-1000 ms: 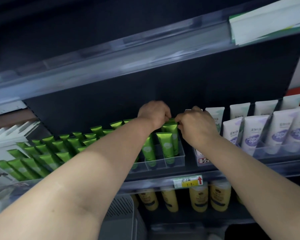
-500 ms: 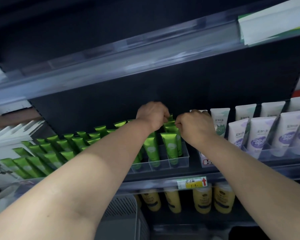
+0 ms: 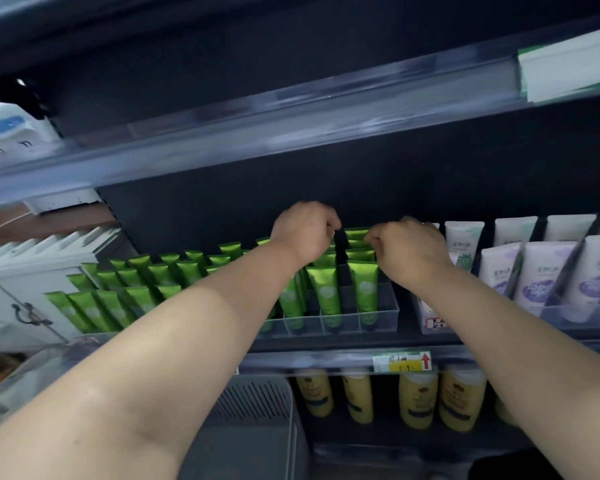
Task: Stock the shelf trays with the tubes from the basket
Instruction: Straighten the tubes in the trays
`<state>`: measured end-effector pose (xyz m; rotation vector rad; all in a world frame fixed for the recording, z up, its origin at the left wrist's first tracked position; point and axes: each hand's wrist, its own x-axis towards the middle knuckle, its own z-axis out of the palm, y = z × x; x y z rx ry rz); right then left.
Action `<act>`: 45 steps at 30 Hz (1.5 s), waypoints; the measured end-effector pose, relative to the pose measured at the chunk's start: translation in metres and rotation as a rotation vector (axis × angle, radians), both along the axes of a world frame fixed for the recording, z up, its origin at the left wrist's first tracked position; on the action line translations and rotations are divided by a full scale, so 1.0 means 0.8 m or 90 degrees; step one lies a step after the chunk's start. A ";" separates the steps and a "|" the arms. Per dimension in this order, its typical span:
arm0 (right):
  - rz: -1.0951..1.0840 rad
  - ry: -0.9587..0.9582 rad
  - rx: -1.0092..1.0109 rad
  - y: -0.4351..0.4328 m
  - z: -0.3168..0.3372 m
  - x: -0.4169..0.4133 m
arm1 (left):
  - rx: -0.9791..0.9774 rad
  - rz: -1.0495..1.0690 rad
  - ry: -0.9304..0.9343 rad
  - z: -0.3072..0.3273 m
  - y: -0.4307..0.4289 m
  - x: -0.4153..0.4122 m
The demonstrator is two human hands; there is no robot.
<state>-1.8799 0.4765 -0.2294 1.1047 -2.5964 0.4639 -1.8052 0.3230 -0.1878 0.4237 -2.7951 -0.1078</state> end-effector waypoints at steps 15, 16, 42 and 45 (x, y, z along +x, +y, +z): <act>0.081 0.002 0.050 0.034 0.002 0.107 | -0.020 0.066 -0.120 -0.008 0.067 0.131; 0.086 -0.004 0.055 0.039 0.000 0.114 | -0.019 0.076 -0.140 -0.009 0.076 0.144; -0.012 0.038 0.117 0.158 0.031 0.153 | -0.067 -0.011 -0.236 0.016 0.194 0.145; -0.046 0.003 0.128 0.170 0.033 0.126 | -0.057 -0.053 -0.182 0.009 0.198 0.114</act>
